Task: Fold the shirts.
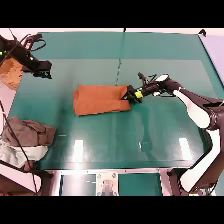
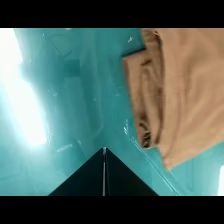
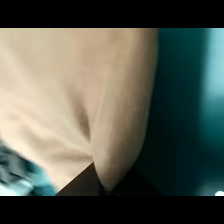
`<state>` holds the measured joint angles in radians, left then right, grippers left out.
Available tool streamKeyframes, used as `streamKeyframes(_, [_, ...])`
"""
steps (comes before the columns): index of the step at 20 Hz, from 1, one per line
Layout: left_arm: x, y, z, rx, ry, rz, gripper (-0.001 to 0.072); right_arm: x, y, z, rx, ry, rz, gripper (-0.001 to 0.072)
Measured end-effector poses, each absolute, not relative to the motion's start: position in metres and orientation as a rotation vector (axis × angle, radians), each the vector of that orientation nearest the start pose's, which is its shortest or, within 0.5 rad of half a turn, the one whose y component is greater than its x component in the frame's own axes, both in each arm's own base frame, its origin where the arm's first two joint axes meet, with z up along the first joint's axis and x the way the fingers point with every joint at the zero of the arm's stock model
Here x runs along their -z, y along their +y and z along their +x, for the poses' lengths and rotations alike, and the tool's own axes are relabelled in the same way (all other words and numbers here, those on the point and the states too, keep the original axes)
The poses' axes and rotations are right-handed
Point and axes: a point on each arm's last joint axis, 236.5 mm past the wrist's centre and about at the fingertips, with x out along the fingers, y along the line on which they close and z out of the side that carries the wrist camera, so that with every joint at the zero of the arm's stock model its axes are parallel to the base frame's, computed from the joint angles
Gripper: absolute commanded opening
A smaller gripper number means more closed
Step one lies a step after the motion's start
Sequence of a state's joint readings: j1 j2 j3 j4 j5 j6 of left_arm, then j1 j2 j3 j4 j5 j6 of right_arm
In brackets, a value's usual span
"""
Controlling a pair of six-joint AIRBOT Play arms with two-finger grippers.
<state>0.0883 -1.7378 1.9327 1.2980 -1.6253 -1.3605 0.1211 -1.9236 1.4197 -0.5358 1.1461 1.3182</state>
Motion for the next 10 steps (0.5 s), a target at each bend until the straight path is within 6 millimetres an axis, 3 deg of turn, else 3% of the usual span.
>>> streamKeyframes(2, [-0.06,-0.023,0.461,0.309,1.383,-0.071,0.0022,0.056,0.247,0.454,-0.675,1.393,0.802,0.0015])
streamKeyframes(4, [-0.06,-0.023,0.461,0.309,1.386,-0.071,0.0022,0.011,0.234,0.473,-0.685,1.3,0.78,0.0015])
streamKeyframes(7, [-0.06,-0.023,0.46,0.31,1.391,-0.071,0.0022,-0.065,0.178,0.491,-0.631,1.168,0.736,0.0015])
streamKeyframes(10, [-0.06,-0.023,0.46,0.311,1.39,-0.071,0.0022,-0.132,0.096,0.494,-0.512,1.028,0.723,0.0015])
